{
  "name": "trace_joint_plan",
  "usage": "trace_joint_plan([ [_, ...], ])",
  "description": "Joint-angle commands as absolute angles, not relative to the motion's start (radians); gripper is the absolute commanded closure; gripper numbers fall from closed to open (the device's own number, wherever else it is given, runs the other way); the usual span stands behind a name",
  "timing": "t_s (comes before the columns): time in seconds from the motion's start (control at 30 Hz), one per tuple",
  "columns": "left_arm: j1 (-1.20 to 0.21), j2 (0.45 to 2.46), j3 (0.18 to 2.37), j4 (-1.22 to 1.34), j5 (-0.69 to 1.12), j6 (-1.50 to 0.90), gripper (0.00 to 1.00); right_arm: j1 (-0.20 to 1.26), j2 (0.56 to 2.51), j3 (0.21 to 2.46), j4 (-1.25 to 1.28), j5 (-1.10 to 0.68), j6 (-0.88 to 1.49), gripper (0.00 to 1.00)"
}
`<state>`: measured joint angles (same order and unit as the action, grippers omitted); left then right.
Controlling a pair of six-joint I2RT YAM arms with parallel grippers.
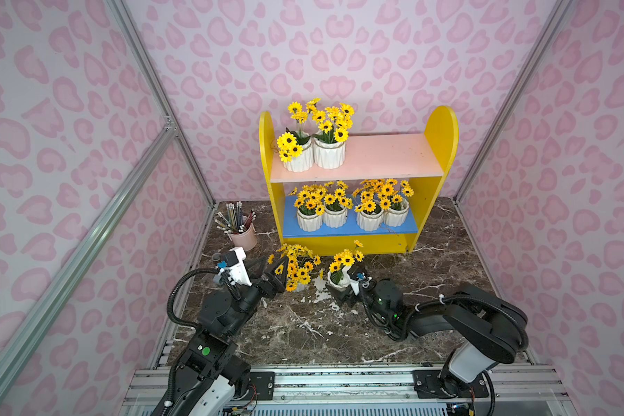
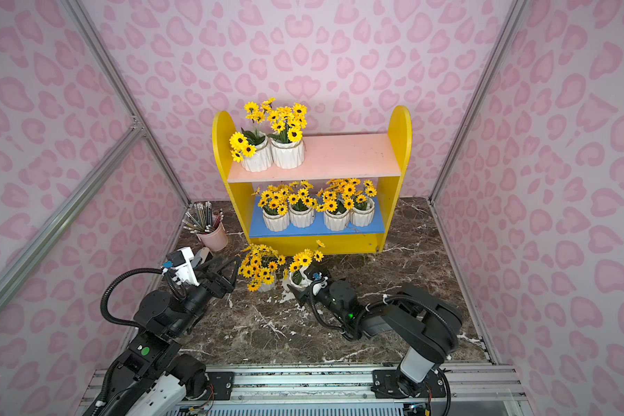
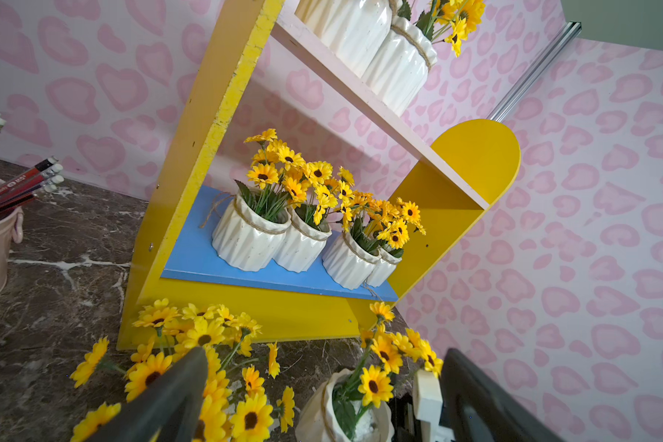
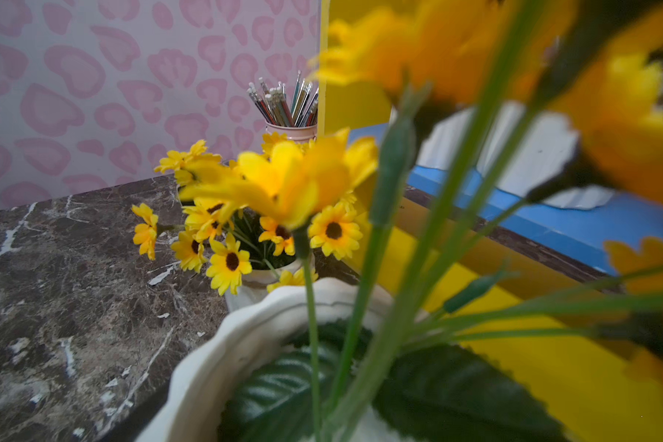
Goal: Take the sunflower pots off the shelves
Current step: Pick up the sunflower pot from the shelf, then place the sunflower pot at the center of the board.
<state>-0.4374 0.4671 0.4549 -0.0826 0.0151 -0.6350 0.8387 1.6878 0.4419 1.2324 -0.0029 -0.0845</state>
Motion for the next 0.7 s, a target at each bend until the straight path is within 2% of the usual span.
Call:
trace_joint_plan([
  [0.0, -0.437, 0.481, 0.466, -0.03, -0.004, -0.639, 0.03, 0.848, 1.756, 0.483, 1.468, -0.005, -0.095, 1.0],
  [0.1, -0.438, 0.495, 0.472, -0.021, -0.016, -0.64, 0.03, 0.847, 1.825, 0.501, 1.53, 0.037, -0.108, 1.0],
  [0.37, -0.437, 0.542, 0.51, -0.024, -0.039, -0.6, 0.04, 0.827, 1.999, 0.541, 1.659, -0.001, -0.093, 1.0],
  [0.67, -0.437, 0.576, 0.511, -0.003, -0.049, -0.601, 0.04, 0.826, 2.119, 0.614, 1.664, -0.032, -0.072, 1.0],
])
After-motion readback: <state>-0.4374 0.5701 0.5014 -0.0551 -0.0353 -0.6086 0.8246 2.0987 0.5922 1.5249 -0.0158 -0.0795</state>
